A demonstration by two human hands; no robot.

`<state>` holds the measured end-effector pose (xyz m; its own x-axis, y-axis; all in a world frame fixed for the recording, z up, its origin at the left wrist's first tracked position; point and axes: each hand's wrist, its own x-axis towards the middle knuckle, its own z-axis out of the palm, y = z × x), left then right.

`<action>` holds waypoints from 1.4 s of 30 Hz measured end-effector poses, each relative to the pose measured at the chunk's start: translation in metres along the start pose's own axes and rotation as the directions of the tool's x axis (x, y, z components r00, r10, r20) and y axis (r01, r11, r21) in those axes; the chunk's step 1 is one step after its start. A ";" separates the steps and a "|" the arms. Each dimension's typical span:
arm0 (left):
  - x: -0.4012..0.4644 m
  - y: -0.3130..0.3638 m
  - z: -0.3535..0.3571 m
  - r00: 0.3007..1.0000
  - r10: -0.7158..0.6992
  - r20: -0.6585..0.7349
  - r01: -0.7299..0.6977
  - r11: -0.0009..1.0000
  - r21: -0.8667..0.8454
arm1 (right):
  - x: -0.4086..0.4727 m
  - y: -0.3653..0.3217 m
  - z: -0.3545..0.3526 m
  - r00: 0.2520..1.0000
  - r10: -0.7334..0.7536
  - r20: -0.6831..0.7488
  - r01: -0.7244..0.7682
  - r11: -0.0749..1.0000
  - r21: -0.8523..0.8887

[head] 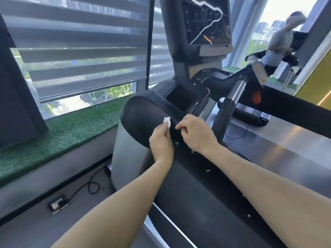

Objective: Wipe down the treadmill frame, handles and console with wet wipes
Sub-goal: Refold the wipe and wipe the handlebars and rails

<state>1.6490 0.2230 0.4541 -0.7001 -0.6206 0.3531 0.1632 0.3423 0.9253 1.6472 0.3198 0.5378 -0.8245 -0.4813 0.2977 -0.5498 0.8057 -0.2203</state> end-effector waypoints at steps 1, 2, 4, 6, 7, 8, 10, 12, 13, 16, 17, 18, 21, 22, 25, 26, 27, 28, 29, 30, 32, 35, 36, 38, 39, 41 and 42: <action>0.004 -0.002 0.000 1.000 -0.015 0.008 0.015 0.999 -0.036 | 0.000 0.000 0.000 1.000 0.012 -0.004 -0.012 1.000 -0.001; 0.010 -0.001 -0.001 0.999 -0.049 0.021 0.050 0.995 -0.081 | -0.001 0.001 0.000 1.000 0.021 -0.008 -0.021 1.000 0.001; 0.022 0.002 -0.002 0.986 -0.161 0.032 0.164 0.966 -0.198 | -0.002 0.002 0.000 0.999 0.035 -0.015 -0.035 0.999 0.004; 0.024 0.003 0.000 0.971 -0.237 0.038 0.240 0.947 -0.214 | -0.004 0.003 0.001 0.999 0.040 -0.028 -0.040 0.999 0.006; 0.019 0.001 0.000 0.973 -0.227 0.052 0.232 0.953 -0.197 | -0.005 0.003 0.001 0.999 0.039 -0.035 -0.039 0.999 0.011; 0.013 0.000 0.000 0.977 -0.200 0.073 0.211 0.959 -0.189 | -0.007 0.003 0.002 0.998 0.040 -0.038 -0.040 0.999 0.013; 0.007 -0.002 -0.005 0.978 -0.171 0.118 0.191 0.964 -0.183 | -0.010 0.002 0.003 0.999 0.039 -0.037 -0.039 0.999 0.005; 0.022 -0.003 -0.009 0.990 -0.116 0.083 0.120 0.991 -0.050 | -0.011 0.001 0.004 0.998 0.042 -0.041 -0.041 0.999 0.007; 0.031 -0.001 -0.011 0.996 -0.081 0.039 0.079 0.995 0.057 | -0.011 0.000 0.003 0.998 0.043 -0.045 -0.042 0.999 0.013; 0.050 0.003 -0.013 0.999 -0.040 -0.027 0.045 0.979 0.200 | -0.011 -0.001 0.001 0.999 0.031 -0.041 -0.031 1.000 0.004; 0.049 0.002 -0.012 0.999 -0.033 -0.028 0.039 0.976 0.212 | -0.011 -0.001 0.000 0.999 0.028 -0.037 -0.028 1.000 -0.007; 0.043 0.000 -0.011 1.000 -0.015 -0.025 0.020 0.977 0.210 | -0.011 0.000 0.000 0.999 0.029 -0.037 -0.030 0.999 -0.015; 0.013 -0.008 -0.006 0.999 0.029 0.035 -0.032 0.995 0.092 | -0.010 0.004 0.000 0.996 0.046 -0.081 -0.047 0.999 -0.012; 0.006 -0.010 -0.007 0.997 0.016 0.069 -0.019 0.999 0.044 | -0.009 0.005 0.001 0.994 0.050 -0.093 -0.051 0.999 -0.005; 0.016 -0.014 -0.010 0.994 0.071 0.089 -0.077 0.995 0.063 | -0.010 0.005 0.002 0.994 0.047 -0.096 -0.048 0.999 -0.012; 0.025 -0.013 -0.012 0.995 0.068 0.079 -0.076 0.993 0.095 | -0.010 0.005 0.002 0.995 0.045 -0.093 -0.046 0.999 -0.015; 0.034 -0.012 -0.012 0.997 0.033 0.063 -0.040 0.993 0.114 | -0.010 0.005 0.002 0.995 0.044 -0.092 -0.045 0.999 -0.013; 0.041 -0.011 -0.010 0.999 -0.006 0.041 0.001 0.994 0.109 | -0.011 0.005 0.002 0.995 0.042 -0.092 -0.043 0.999 -0.010; 0.042 -0.009 -0.009 0.999 -0.036 0.016 0.034 0.995 0.094 | -0.011 0.005 0.002 0.995 0.039 -0.095 -0.039 0.999 -0.006; 0.038 -0.007 -0.006 0.998 -0.058 0.008 0.057 0.995 0.078 | -0.012 0.006 0.002 0.994 0.035 -0.100 -0.036 0.999 -0.003; 0.016 0.000 -0.002 0.999 -0.035 0.036 0.034 0.999 0.018 | -0.013 0.008 0.002 0.992 0.034 -0.124 -0.034 0.999 0.004; -0.006 0.005 -0.005 0.982 -0.087 0.170 0.111 0.984 -0.140 | -0.014 0.009 0.003 0.987 0.037 -0.159 -0.035 0.999 0.019; -0.005 0.005 -0.006 0.978 -0.091 0.190 0.124 0.977 -0.172 | -0.013 0.009 0.004 0.986 0.040 -0.164 -0.036 0.999 0.024; 0.006 0.002 -0.008 0.986 -0.042 0.160 0.062 0.990 -0.126 | -0.012 0.007 0.005 0.985 0.034 -0.167 -0.029 0.999 0.030; 0.014 0.002 -0.008 0.992 -0.009 0.129 0.016 0.998 -0.056 | -0.012 0.007 0.006 0.985 0.030 -0.170 -0.025 0.999 0.032; 0.027 0.001 -0.005 0.997 0.056 0.045 -0.059 0.994 0.087 | -0.015 0.007 0.005 0.984 0.033 -0.174 -0.028 0.999 0.032; 0.029 0.002 -0.004 0.997 0.075 0.020 -0.076 0.991 0.112 | -0.016 0.008 0.005 0.984 0.039 -0.174 -0.034 0.999 0.031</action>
<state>1.6323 0.2031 0.4667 -0.7000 -0.5789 0.4183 0.1373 0.4657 0.8742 1.6554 0.3325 0.5264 -0.8093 -0.3819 0.4464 -0.5252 0.8106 -0.2588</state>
